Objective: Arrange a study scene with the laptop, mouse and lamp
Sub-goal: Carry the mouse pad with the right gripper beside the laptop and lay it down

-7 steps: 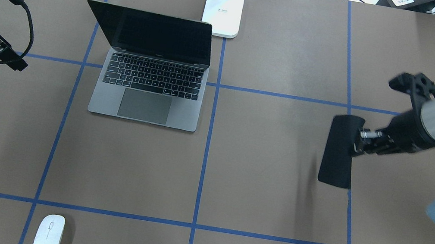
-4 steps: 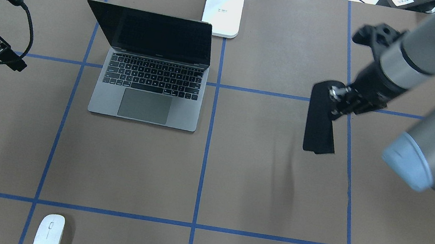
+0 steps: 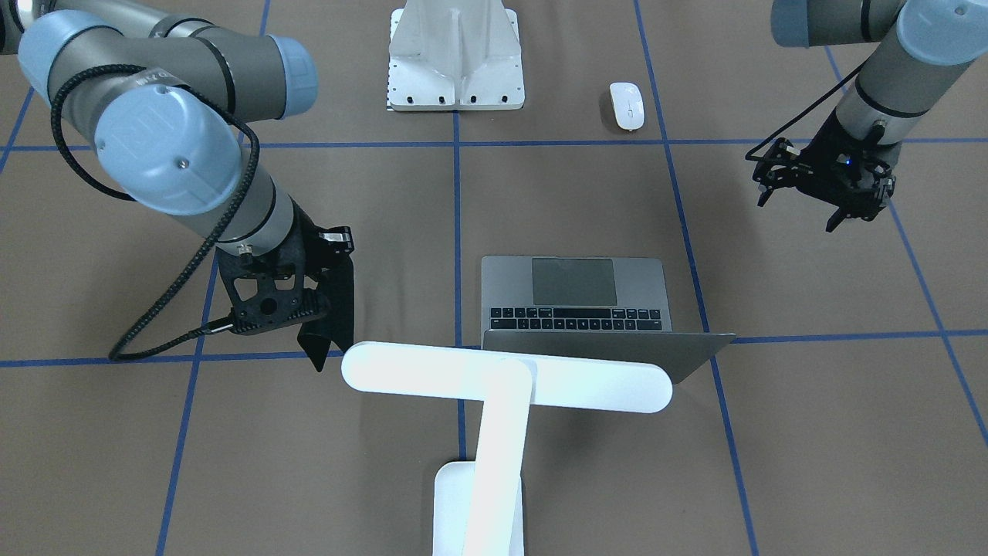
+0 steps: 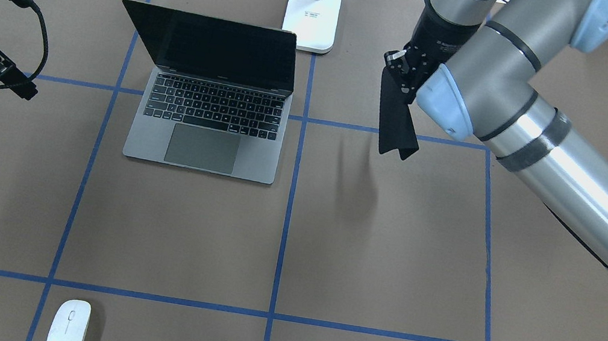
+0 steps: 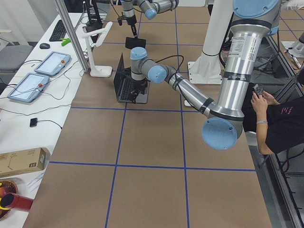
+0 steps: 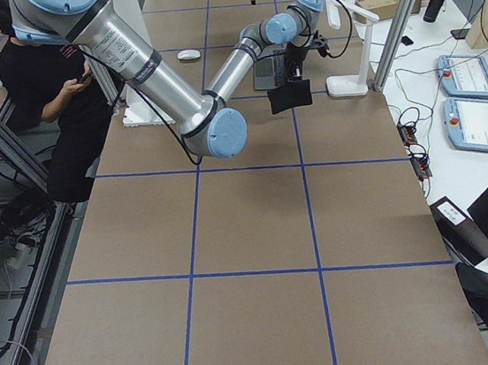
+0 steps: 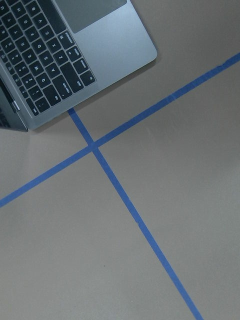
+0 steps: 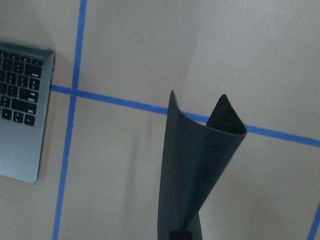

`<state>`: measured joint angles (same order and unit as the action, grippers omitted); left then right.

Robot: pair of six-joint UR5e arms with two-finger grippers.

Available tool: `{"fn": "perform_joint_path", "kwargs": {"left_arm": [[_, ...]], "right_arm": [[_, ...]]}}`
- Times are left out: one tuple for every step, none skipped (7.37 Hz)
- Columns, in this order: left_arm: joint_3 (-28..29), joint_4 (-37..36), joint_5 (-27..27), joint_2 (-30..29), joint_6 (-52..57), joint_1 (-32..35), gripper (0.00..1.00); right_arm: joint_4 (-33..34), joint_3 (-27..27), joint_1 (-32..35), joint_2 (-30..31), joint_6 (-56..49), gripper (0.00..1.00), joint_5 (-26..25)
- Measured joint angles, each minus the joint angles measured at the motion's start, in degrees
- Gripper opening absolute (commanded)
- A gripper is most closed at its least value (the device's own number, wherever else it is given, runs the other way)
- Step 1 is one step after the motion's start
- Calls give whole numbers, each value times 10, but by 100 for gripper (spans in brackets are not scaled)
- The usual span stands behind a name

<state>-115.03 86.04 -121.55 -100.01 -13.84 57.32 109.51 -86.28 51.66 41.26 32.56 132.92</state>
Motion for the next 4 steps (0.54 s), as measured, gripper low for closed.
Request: {"fn": "perform_joint_path", "kwargs": {"left_arm": [[1, 0, 0, 0, -4, 0, 100], [2, 0, 0, 0, -6, 0, 100], [2, 0, 0, 0, -9, 0, 100], [2, 0, 0, 0, -18, 0, 100]], "right_arm": [[1, 15, 0, -10, -4, 9, 4], [2, 22, -1, -14, -5, 81, 6], [2, 26, -3, -15, -7, 100, 5], [2, 27, -5, -15, -12, 100, 4]]}}
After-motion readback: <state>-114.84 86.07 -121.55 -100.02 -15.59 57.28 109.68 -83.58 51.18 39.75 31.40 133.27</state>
